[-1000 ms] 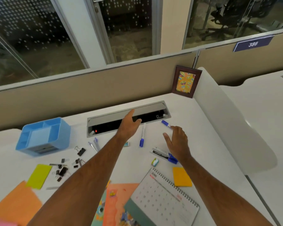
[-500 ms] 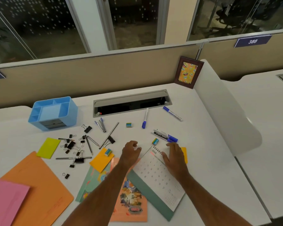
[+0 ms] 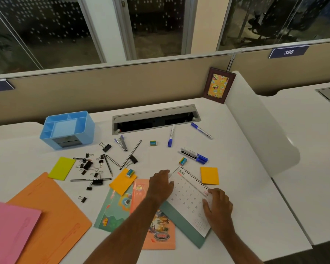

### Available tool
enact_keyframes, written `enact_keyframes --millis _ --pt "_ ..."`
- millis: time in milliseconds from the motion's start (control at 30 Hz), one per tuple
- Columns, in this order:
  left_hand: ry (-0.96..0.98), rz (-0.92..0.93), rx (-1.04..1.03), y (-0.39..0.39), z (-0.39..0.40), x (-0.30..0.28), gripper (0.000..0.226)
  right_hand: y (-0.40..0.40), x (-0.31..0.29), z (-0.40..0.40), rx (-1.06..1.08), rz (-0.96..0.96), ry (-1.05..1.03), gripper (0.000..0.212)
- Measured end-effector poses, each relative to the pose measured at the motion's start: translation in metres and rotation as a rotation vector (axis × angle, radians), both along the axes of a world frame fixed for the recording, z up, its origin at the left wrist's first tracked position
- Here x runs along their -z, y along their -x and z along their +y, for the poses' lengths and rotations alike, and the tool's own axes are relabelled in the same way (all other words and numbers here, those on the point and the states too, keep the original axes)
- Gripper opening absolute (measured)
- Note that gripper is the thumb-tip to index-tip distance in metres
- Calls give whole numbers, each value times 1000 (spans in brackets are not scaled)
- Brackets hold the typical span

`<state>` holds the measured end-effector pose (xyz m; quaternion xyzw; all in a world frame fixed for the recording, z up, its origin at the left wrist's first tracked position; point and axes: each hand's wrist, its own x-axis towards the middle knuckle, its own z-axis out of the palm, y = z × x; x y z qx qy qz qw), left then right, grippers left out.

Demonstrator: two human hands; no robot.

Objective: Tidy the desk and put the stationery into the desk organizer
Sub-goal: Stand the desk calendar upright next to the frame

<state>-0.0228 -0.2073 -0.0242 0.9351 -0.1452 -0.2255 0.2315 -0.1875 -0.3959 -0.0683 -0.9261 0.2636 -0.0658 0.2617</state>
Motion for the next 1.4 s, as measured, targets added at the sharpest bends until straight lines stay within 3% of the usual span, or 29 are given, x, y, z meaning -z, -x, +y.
enact_keyframes --millis 167,400,733,867,1100,1400 --pt "-1 22 11 6 0 -5 52 32 -6 5 215 70 0 48" --pt "23 119 -50 9 -2 -6 55 37 -13 17 273 63 -228 67" --pt "149 215 -201 12 3 -13 56 27 -34 29 531 29 -544 48" --pt "210 231 -261 16 11 -16 46 29 -39 31 616 9 -687 46" --pt "240 277 -316 23 25 -29 23 31 -42 40 640 -41 -765 44" --pt "290 300 -387 20 45 -41 30 15 -71 51 486 -162 -774 37"
